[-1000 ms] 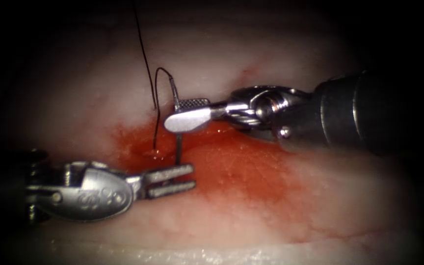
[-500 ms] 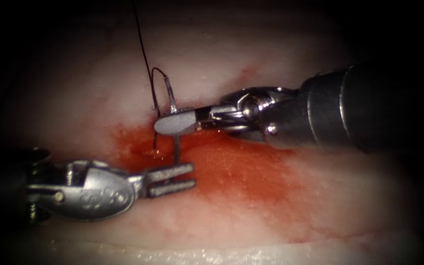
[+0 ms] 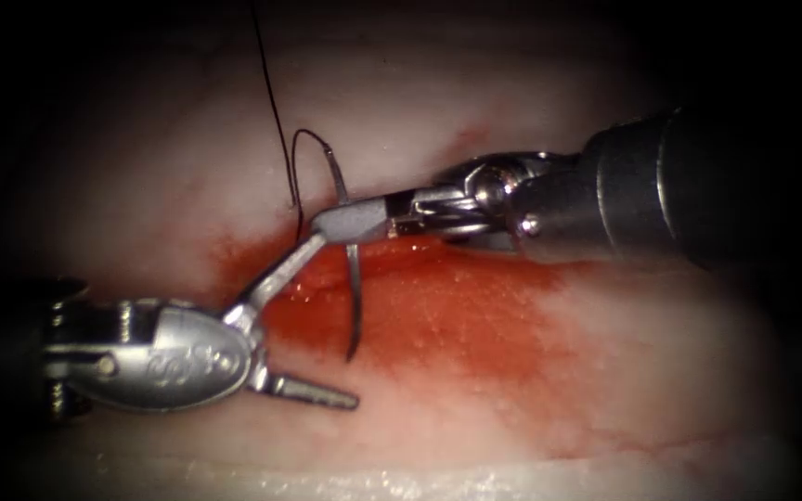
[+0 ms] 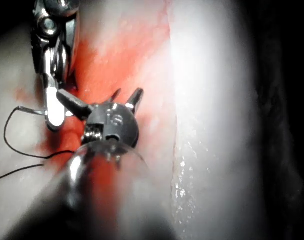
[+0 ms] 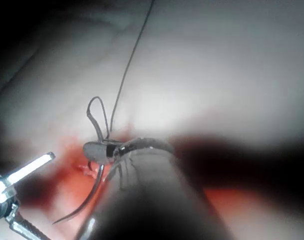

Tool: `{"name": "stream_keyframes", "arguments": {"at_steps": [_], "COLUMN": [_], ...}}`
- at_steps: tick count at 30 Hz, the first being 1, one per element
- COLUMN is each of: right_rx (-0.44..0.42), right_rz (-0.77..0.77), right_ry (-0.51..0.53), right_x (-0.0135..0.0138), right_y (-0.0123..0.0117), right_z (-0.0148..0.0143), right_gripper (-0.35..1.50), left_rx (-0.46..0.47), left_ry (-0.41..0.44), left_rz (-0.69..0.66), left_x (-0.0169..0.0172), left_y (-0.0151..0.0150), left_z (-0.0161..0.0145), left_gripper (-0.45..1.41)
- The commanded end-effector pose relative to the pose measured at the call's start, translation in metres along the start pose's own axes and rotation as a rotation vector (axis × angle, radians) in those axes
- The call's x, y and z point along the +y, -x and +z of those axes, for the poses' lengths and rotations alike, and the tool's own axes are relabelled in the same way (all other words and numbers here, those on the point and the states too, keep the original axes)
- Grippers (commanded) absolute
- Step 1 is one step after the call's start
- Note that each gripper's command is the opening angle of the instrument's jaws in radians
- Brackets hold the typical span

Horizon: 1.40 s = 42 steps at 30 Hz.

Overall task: Wound Closure
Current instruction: Pass needle to right jaws, then insert left end-effector into wound to widen opening

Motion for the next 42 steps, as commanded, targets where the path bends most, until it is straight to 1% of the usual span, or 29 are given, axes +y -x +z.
{"name": "stream_keyframes", "arguments": {"at_steps": [1,3,4,5,6,7,8,9,10,11,13,14,17,20,23,28,32,37,42], "right_rx": [0.005,0.015,0.021,0.028,0.038,0.046,0.063,0.072,0.084,0.089,0.102,0.107,0.118,0.118,0.125,0.145,0.14,0.143,0.147], "right_rz": [-0.003,-0.009,-0.021,-0.051,-0.14,-0.206,-0.283,-0.3,-0.329,-0.339,-0.362,-0.368,-0.398,-0.423,-0.476,-0.54,-0.585,-0.609,-0.665], "right_ry": [-0.009,-0.006,-0.012,-0.018,-0.026,-0.033,-0.053,-0.065,-0.078,-0.081,-0.094,-0.117,-0.155,-0.172,-0.187,-0.226,-0.244,-0.243,-0.244], "right_x": [0.0005,0.0007,0.0008,0.0008,0.0008,0.0009,0.0009,0.0008,0.0008,0.0007,0.0006,0.0006,0.0004,0.0004,0.0002,-0.0005,-0.0012,-0.0012,-0.0012], "right_y": [-0.0001,-0.0003,-0.0004,-0.0004,-0.0005,-0.0006,-0.0007,-0.0008,-0.001,-0.0011,-0.0013,-0.0014,-0.0016,-0.0015,-0.0014,-0.0015,-0.0017,-0.0016,-0.0012], "right_z": [0.0004,0.0002,0.0001,0.0001,0.0,0.0,-0.0002,-0.0003,-0.0004,-0.0005,-0.0005,-0.0005,-0.0007,-0.0007,-0.0007,-0.0009,-0.001,-0.001,-0.0009], "right_gripper": [-0.35,-0.35,-0.35,-0.35,-0.35,-0.35,-0.35,-0.35,-0.35,-0.35,-0.35,-0.35,-0.35,-0.35,-0.35,-0.35,-0.35,-0.35,-0.35], "left_rx": [0.007,0.009,0.011,0.016,0.02,0.022,0.022,0.022,-0.006,-0.024,-0.066,-0.083,-0.13,-0.196,-0.238,-0.339,-0.411,-0.444,-0.513], "left_ry": [-0.003,-0.006,-0.005,-0.004,-0.005,-0.004,0.002,0.011,0.053,0.072,0.112,0.127,0.156,0.156,0.169,0.208,0.29,0.312,0.261], "left_rz": [-0.02,-0.053,-0.074,-0.107,-0.127,-0.14,-0.182,-0.205,-0.244,-0.264,-0.282,-0.289,-0.277,-0.255,-0.244,-0.222,-0.208,-0.2,-0.175], "left_x": [0.0,-0.0005,-0.0007,-0.001,-0.0012,-0.0014,-0.0018,-0.002,-0.0026,-0.0029,-0.0036,-0.0038,-0.0045,-0.0048,-0.0048,-0.004,-0.0022,-0.0022,-0.0033], "left_y": [0.0002,-0.0002,-0.0003,-0.0004,-0.0004,-0.0003,0.0001,0.0003,0.001,0.0013,0.0023,0.0027,0.0043,0.0057,0.0068,0.0081,0.0088,0.0092,0.0098], "left_z": [0.0003,-0.0007,-0.0012,-0.0018,-0.0023,-0.0027,-0.0036,-0.0038,-0.0039,-0.0039,-0.0035,-0.0033,-0.0024,-0.0015,-0.0007,0.001,0.0025,0.0029,0.0031], "left_gripper": [1.25,1.26,1.2,0.89,0.61,0.44,0.02,-0.11,-0.37,-0.45,-0.45,-0.45,-0.45,-0.45,-0.45,-0.45,-0.45,-0.45,-0.45]}}
